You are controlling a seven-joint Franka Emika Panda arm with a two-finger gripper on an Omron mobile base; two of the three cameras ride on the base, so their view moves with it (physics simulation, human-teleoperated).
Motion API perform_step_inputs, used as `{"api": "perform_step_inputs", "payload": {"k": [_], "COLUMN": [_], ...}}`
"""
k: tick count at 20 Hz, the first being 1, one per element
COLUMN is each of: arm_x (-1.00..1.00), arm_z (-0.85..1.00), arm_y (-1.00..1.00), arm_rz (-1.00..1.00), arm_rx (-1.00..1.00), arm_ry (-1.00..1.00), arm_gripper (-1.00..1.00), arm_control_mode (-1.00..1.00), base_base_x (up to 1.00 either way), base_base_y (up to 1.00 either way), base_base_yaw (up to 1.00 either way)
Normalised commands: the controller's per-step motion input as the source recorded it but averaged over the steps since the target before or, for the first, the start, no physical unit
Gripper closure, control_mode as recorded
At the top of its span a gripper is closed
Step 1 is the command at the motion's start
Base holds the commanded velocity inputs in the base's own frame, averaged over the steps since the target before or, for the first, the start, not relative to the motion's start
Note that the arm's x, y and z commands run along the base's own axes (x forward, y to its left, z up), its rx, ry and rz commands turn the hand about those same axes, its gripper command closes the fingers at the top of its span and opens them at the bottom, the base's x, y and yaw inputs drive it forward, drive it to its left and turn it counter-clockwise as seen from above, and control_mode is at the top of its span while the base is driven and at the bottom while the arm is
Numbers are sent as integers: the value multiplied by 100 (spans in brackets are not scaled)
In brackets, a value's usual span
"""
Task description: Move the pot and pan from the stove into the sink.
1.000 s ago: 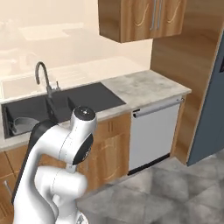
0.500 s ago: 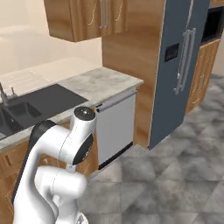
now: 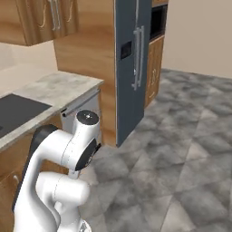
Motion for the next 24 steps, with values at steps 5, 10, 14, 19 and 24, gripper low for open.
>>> {"api": "perform_step_inputs", "payload": {"k": [5, 10, 14, 19, 24], "arm_x": [0, 0, 0, 0, 0], "arm_z": [0, 0, 0, 0, 0], "arm_y": [0, 0, 0, 0, 0], "arm_rz": [0, 0, 0, 0, 0], "arm_rx": [0, 0, 0, 0, 0], "arm_ry": [0, 0, 0, 0, 0], "arm_gripper": [-100, -100, -100, -100, -100], "arm_control_mode": [100, 100, 100, 100, 100], "base_base_x": [0, 0, 0, 0, 0], "base_base_y": [-19, -17, -19, -19, -19], "base_base_yaw": [-46, -47, -46, -46, -44]}}
